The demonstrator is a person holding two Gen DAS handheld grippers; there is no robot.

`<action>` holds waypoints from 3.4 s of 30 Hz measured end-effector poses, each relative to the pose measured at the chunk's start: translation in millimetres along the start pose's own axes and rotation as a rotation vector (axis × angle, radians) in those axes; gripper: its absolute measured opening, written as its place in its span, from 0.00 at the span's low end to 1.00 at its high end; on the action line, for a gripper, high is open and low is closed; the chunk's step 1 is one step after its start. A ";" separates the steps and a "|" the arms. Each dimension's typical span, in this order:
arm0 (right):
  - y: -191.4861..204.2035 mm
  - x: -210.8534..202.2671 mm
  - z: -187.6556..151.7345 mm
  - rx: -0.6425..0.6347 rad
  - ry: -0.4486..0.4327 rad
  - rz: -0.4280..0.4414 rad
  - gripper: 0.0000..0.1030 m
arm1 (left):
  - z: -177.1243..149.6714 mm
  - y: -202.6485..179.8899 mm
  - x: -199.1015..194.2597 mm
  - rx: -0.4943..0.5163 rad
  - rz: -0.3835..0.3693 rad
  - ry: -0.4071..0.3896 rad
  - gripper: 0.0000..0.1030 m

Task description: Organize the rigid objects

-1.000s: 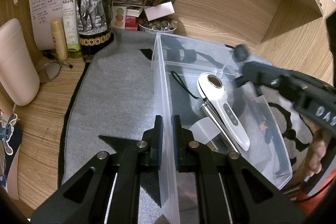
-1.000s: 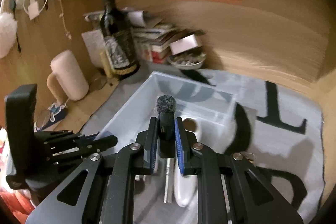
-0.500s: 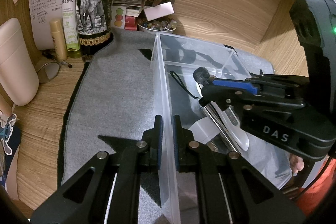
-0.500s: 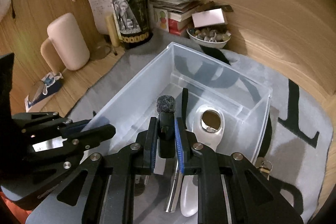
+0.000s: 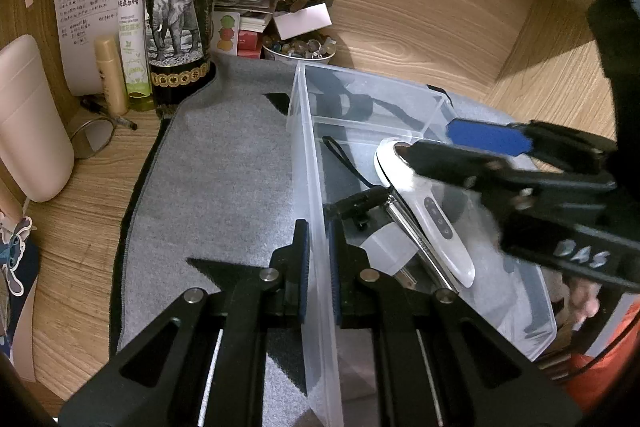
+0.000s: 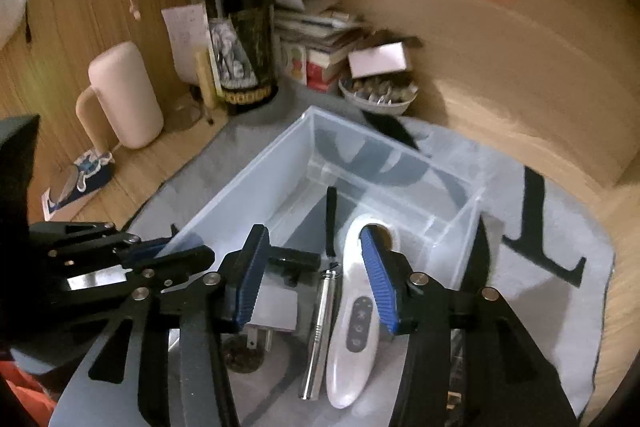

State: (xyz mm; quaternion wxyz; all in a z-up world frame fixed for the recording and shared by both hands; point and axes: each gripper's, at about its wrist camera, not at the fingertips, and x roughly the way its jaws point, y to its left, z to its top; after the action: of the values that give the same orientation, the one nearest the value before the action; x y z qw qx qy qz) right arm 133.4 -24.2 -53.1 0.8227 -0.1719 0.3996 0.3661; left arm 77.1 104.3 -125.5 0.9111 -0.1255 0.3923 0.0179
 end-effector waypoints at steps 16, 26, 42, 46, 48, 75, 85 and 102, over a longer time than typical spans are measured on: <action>-56.8 -65.1 -34.8 0.164 -0.125 -0.165 0.80 | 0.0 -0.5 0.0 0.003 0.001 0.000 0.08; -92.5 -42.2 -96.7 0.325 0.048 -0.215 0.80 | -0.3 -0.8 0.1 0.008 0.005 -0.001 0.08; -101.1 -21.4 -136.0 0.407 0.131 -0.225 0.26 | -1.0 -0.4 -0.1 0.007 0.008 -0.002 0.08; -107.0 -25.8 -137.5 0.446 0.120 -0.206 0.24 | -1.0 0.0 -0.1 0.008 0.009 -0.002 0.08; -105.8 -27.5 -135.9 0.442 0.113 -0.211 0.24 | -1.0 -0.3 -0.1 0.008 0.008 -0.002 0.08; -54.9 -59.1 -40.5 0.226 -0.147 -0.105 0.24 | -0.1 3.8 -0.2 -0.017 -0.005 0.001 0.08; -31.0 -20.1 -21.2 0.137 -0.089 -0.031 0.24 | -1.1 2.9 -0.6 -0.017 -0.004 -0.002 0.08; -69.2 -55.7 -30.5 0.225 -0.150 -0.139 0.43 | -1.4 1.5 0.0 -0.019 -0.004 -0.006 0.08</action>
State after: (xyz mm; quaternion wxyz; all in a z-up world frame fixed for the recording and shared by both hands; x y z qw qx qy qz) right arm 145.5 -114.2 -29.0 0.8876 -0.0779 0.3628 0.2729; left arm 75.9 105.4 -126.8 0.9110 -0.1348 0.3891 0.0201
